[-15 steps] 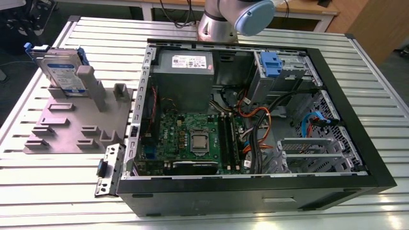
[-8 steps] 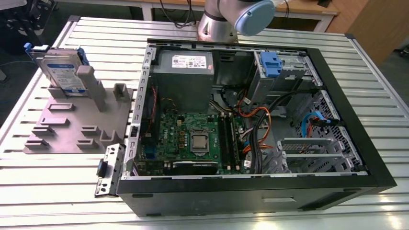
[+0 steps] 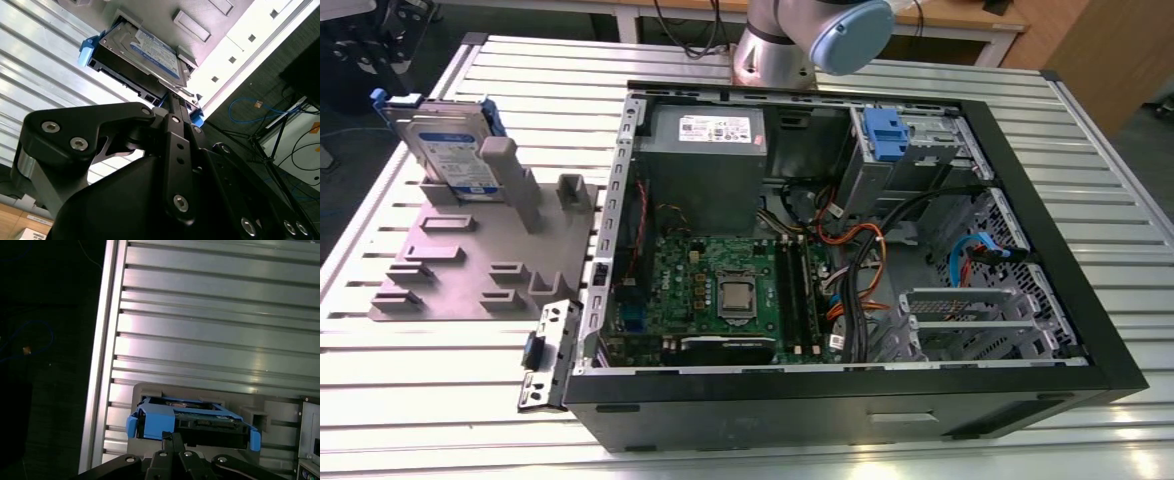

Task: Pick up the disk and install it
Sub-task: 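Pick up the disk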

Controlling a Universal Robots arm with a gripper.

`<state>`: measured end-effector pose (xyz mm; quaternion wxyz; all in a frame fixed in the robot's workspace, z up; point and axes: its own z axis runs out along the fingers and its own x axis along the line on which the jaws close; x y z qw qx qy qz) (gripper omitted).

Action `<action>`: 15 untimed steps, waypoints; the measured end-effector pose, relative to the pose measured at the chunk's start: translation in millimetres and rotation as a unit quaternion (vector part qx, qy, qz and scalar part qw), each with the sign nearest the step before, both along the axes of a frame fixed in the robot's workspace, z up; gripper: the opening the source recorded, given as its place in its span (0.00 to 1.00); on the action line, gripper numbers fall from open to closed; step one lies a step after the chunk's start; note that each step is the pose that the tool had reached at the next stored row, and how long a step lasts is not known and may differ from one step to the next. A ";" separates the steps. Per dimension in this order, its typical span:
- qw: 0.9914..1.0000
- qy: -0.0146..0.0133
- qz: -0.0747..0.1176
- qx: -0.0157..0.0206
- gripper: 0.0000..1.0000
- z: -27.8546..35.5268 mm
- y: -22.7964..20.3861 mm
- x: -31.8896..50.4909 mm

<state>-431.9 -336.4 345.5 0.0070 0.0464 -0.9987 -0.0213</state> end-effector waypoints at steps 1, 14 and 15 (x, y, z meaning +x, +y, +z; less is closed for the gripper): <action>1.000 0.000 0.000 0.000 0.11 0.0 0.0 0.0; 0.999 0.000 0.046 0.000 0.11 0.0 0.0 0.0; 0.999 0.000 0.055 0.000 0.11 -0.1 0.0 0.0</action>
